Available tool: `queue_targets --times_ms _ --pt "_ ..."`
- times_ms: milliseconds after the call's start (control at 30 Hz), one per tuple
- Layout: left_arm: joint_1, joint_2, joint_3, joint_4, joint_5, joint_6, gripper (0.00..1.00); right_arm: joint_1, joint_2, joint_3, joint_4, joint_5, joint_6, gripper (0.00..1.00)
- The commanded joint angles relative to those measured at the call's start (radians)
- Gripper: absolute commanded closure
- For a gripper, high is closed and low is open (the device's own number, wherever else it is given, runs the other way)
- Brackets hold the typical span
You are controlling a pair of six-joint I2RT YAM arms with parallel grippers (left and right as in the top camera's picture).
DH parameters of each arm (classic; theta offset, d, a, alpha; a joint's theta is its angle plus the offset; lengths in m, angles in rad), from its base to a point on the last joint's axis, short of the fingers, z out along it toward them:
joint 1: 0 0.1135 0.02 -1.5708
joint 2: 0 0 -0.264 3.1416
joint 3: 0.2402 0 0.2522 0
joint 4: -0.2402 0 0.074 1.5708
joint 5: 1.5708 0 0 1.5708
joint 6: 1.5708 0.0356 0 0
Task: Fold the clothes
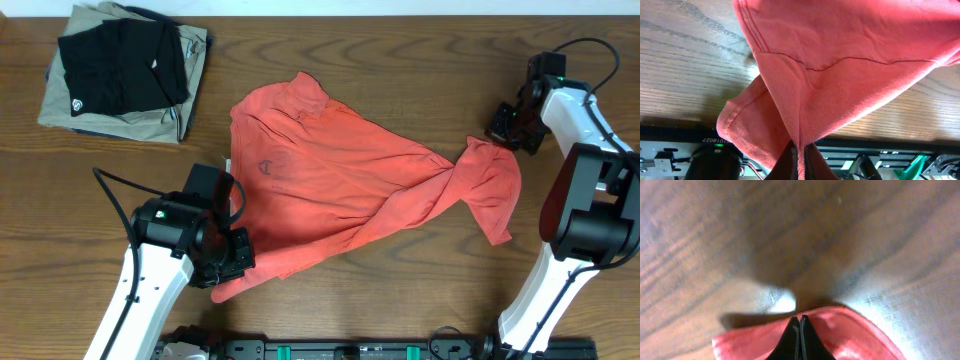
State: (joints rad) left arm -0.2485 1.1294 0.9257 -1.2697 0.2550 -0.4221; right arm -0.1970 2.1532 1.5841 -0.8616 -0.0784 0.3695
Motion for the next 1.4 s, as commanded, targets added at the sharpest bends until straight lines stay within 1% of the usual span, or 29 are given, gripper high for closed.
queue_targets --times_ms 0,133,333,433,467,533,600,633,667,767,800,900,933,1100,1200,1367 --pt "0.006 -0.007 0.065 -0.01 -0.012 0.0 0.94 -0.031 -0.033 0.07 -0.041 0.003 0.005 0.99" --pt "0.006 -0.007 0.198 -0.045 -0.013 0.026 0.94 -0.054 -0.116 0.114 -0.109 0.0 0.003 0.99" --pt "0.006 -0.008 0.432 -0.123 -0.017 0.041 0.94 -0.074 -0.334 0.119 -0.191 -0.003 -0.003 0.99" --pt "0.006 -0.009 0.476 -0.152 -0.021 0.04 0.94 -0.067 -0.407 0.118 -0.246 -0.057 -0.031 0.99" --pt "0.006 -0.009 0.475 -0.16 -0.021 0.04 0.94 -0.061 -0.415 0.117 -0.262 -0.066 -0.031 0.98" --pt "0.006 -0.005 0.473 -0.193 -0.021 0.04 0.94 -0.038 -0.411 0.115 -0.299 -0.068 -0.03 0.82" --pt "0.006 -0.002 0.47 -0.233 -0.024 0.041 0.94 -0.009 -0.395 0.099 -0.318 -0.071 -0.026 0.73" --pt "0.006 -0.001 0.47 -0.249 -0.03 0.041 0.94 0.006 -0.386 0.088 -0.32 -0.072 -0.026 0.66" --pt "0.006 -0.002 0.47 -0.267 -0.043 0.041 0.94 0.024 -0.376 0.073 -0.32 -0.072 -0.026 0.57" --pt "0.006 -0.015 0.471 -0.295 -0.082 0.039 0.94 0.072 -0.341 0.033 -0.311 -0.077 -0.026 0.25" --pt "0.006 -0.024 0.471 -0.296 -0.085 0.033 0.94 0.088 -0.327 0.022 -0.309 -0.08 -0.027 0.18" --pt "0.006 -0.068 0.471 -0.283 -0.089 0.018 0.94 0.132 -0.282 -0.004 -0.294 -0.083 -0.027 0.03" --pt "0.006 -0.082 0.471 -0.28 -0.089 0.017 0.94 0.143 -0.268 -0.009 -0.285 -0.083 -0.027 0.01" --pt "0.006 -0.124 0.471 -0.304 -0.088 0.017 0.94 0.185 -0.192 -0.011 -0.236 -0.083 -0.026 0.01" --pt "0.006 -0.124 0.467 -0.329 -0.088 0.017 0.94 0.19 -0.15 -0.011 -0.212 -0.082 -0.026 0.01" --pt "0.006 -0.124 0.422 -0.329 -0.088 0.017 0.94 0.189 -0.064 -0.011 -0.172 -0.083 -0.002 0.02"
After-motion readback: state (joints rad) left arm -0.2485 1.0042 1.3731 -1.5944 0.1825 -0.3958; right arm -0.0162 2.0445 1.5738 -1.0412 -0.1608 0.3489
